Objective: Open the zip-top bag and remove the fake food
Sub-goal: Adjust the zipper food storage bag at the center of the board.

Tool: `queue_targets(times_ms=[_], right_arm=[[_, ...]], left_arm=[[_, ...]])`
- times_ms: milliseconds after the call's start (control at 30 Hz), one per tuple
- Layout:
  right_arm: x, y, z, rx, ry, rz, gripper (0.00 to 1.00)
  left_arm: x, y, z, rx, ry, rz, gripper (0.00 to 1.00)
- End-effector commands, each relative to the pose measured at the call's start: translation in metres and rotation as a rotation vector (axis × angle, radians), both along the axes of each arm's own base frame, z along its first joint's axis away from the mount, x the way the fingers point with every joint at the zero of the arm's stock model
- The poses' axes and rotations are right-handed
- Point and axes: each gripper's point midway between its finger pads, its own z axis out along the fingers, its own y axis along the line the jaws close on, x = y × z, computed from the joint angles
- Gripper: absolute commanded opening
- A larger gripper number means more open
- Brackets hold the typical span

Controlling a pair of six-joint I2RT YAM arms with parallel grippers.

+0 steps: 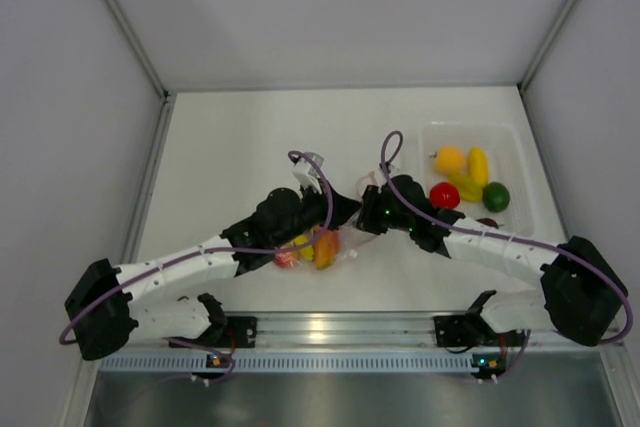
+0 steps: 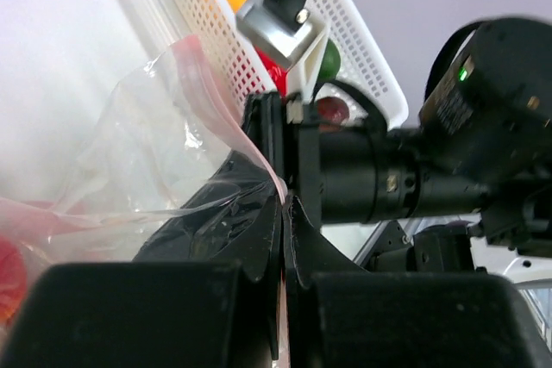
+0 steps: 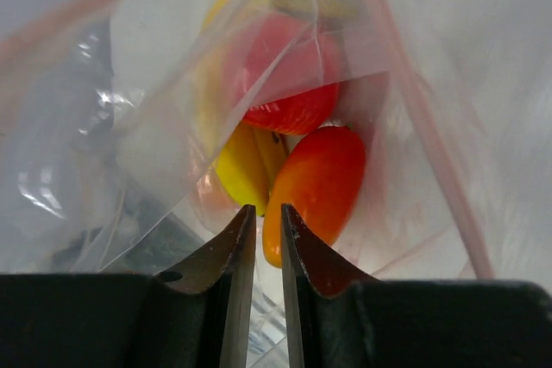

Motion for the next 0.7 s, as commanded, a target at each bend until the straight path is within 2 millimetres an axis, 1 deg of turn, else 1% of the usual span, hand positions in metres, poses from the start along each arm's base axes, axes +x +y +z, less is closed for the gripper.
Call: queue_targets(times_ms=[0,33,67,133,167,233,267,300,367,400,433,467,533,567,633,667], right_arm=[[0.008,0.026,0.017,0.088,-0.050,-0.071,0.18],[0.008,0.028,0.015,0.087,-0.045,-0.078,0.18],[0.009,0.028,0.015,0.091,-0.048,-0.093,0.18],[0.008,0.032,0.020,0.121,-0.041,-0.100,0.18],[0.013,0.030,0.022,0.112,-0.049,-0.125,0.18],[0.016,0.031,0.025,0.099,-0.059,-0.129,0.18],[0.018,0.032,0.027,0.097,-0.059,-0.132,0.17],[0.020,0.031,0.029,0.108,-0.059,-0.141,0.17],[0.023,0.029,0.029,0.124,-0.051,-0.158,0.17],[0.027,0.027,0.032,0.154,-0.044,-0.184,0.16],[0.029,0.026,0.034,0.170,-0.044,-0.199,0.15],[0.030,0.024,0.033,0.180,-0.043,-0.216,0.15],[0.032,0.024,0.037,0.208,-0.036,-0.238,0.14],[0.034,0.023,0.038,0.209,-0.036,-0.249,0.14],[0.041,0.018,0.039,0.218,-0.037,-0.296,0.14],[0.042,0.017,0.038,0.217,-0.035,-0.307,0.14]], left_arm=[[0.004,0.000,0.036,-0.106,-0.074,0.023,0.00],[0.002,-0.002,0.036,-0.103,-0.078,0.009,0.00],[0.000,-0.006,0.032,-0.093,-0.073,-0.017,0.00],[-0.002,-0.009,0.027,-0.085,-0.061,-0.034,0.00],[-0.003,-0.011,0.026,-0.084,-0.062,-0.039,0.00],[-0.007,-0.011,0.018,-0.074,-0.058,-0.051,0.00],[-0.007,-0.011,0.019,-0.080,-0.060,-0.048,0.00],[-0.009,-0.009,0.016,-0.077,-0.059,-0.048,0.00],[-0.012,-0.005,0.017,-0.090,-0.060,-0.040,0.00],[-0.010,-0.003,0.017,-0.092,-0.060,-0.026,0.00],[-0.011,0.000,0.013,-0.089,-0.053,-0.018,0.00],[-0.011,0.002,0.017,-0.101,-0.055,-0.008,0.00],[-0.011,0.007,0.013,-0.098,-0.052,0.012,0.00],[-0.010,0.009,0.015,-0.105,-0.054,0.022,0.00],[-0.010,0.013,0.012,-0.104,-0.051,0.041,0.00],[-0.010,0.016,0.014,-0.116,-0.048,0.049,0.00]])
